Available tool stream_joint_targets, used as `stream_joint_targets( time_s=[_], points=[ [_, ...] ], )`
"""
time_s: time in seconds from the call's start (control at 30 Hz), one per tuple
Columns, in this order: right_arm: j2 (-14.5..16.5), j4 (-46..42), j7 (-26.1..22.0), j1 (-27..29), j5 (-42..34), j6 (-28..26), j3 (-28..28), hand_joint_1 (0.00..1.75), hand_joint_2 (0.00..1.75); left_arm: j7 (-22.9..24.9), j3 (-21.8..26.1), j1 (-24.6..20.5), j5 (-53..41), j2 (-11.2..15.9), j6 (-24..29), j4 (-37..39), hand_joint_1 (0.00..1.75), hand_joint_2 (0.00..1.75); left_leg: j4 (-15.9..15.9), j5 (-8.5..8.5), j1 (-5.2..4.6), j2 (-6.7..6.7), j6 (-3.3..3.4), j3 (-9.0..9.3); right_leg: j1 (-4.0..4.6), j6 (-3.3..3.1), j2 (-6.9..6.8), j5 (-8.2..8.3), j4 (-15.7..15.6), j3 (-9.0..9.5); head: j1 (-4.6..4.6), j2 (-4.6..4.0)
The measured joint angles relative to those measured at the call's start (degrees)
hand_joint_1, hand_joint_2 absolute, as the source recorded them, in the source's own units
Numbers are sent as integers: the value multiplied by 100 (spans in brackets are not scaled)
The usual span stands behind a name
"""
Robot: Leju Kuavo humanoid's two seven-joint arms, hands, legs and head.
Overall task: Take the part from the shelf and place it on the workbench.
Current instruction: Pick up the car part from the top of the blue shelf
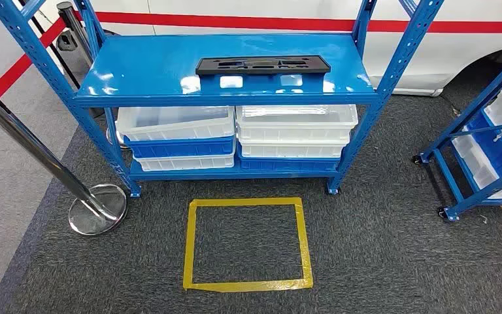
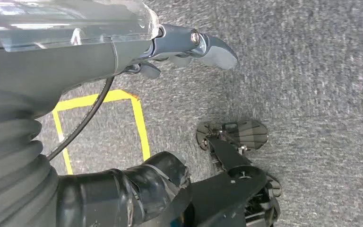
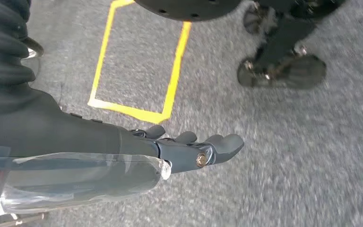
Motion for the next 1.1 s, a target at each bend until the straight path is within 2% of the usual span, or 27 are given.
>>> stream_joint_targets(
  time_s=[0.07,0.47,0.6,0.9,1.1],
  points=[
    [-40,44,-33,15,-62,85,0,0,175,-28,116,0,-74,-1,-46,46,0,175,0,0,0,0,0,-1,0,0,0,0,0,-1,0,0],
    [-557,666,-642,177,-849,1053,4,0,175,-377,1593,-41,-863,-111,-577,680,0,175,0,-2,0,0,0,-15,-1,0,0,0,-2,-7,-1,0],
    [-742,894,-927,225,-1121,1386,32,0,0,-502,2042,-66,-1097,-179,-747,904,0,0,0,-3,-2,0,1,-16,-2,0,0,0,-4,-7,-1,0],
    [-1170,1294,-1854,472,-1665,2229,219,0,0,-768,3134,-98,-1535,-343,-1133,1413,0,0,3,-7,-2,3,6,-11,-3,2,-1,-1,-9,-12,-1,0],
    [-1281,552,-1819,1088,-1933,2292,226,0,0,-838,3404,-112,-1570,-398,-1232,1570,0,0,3,-10,-2,0,7,-23,-2,5,-4,-3,-10,-10,-1,0]
  ],
)
